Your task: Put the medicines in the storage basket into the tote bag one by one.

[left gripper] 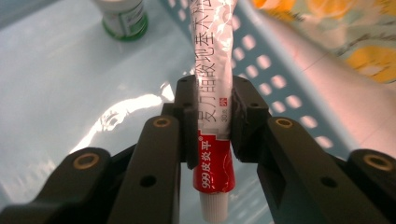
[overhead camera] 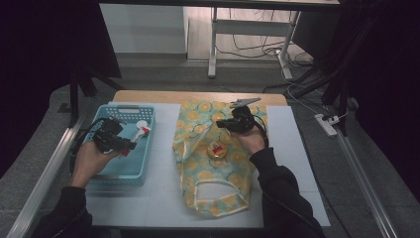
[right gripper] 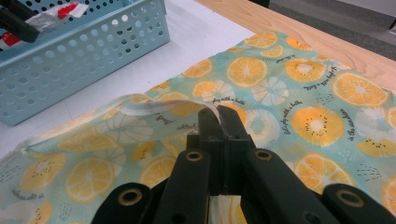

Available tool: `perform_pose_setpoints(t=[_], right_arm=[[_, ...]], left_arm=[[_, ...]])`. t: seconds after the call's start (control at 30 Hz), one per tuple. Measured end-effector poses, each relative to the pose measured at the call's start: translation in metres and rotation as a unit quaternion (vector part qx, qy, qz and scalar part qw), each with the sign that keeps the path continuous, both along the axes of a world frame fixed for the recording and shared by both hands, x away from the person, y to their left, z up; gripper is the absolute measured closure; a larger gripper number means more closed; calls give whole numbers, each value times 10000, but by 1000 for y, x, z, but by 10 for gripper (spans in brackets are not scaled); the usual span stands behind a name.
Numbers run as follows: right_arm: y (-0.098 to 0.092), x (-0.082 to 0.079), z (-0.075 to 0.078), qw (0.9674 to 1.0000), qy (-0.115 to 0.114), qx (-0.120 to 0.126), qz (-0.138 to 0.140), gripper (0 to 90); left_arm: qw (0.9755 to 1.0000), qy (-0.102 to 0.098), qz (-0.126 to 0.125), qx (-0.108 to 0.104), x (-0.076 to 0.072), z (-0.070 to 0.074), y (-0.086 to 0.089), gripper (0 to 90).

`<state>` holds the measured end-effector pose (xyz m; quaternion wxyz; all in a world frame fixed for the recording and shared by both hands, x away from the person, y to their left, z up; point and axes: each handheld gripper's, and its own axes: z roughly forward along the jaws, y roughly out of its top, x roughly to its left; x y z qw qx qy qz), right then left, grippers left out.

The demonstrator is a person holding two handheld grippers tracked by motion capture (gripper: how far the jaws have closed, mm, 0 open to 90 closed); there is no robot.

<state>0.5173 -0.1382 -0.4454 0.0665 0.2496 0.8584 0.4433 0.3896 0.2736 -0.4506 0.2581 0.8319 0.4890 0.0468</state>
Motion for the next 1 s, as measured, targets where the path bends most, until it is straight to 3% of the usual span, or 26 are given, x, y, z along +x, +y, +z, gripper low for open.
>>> perform_pose_setpoints(t=[0.37, 1.0], right_arm=[[0, 0, 1, 10000, -12, 6, -6, 900], [-1, -1, 3, 10000, -34, 35, -23, 900]], left_arm=[[9988, -160, -397, -252, -4, 17, -30, 746], [9919, -265, -1143, -484, -4, 24, -93, 745]])
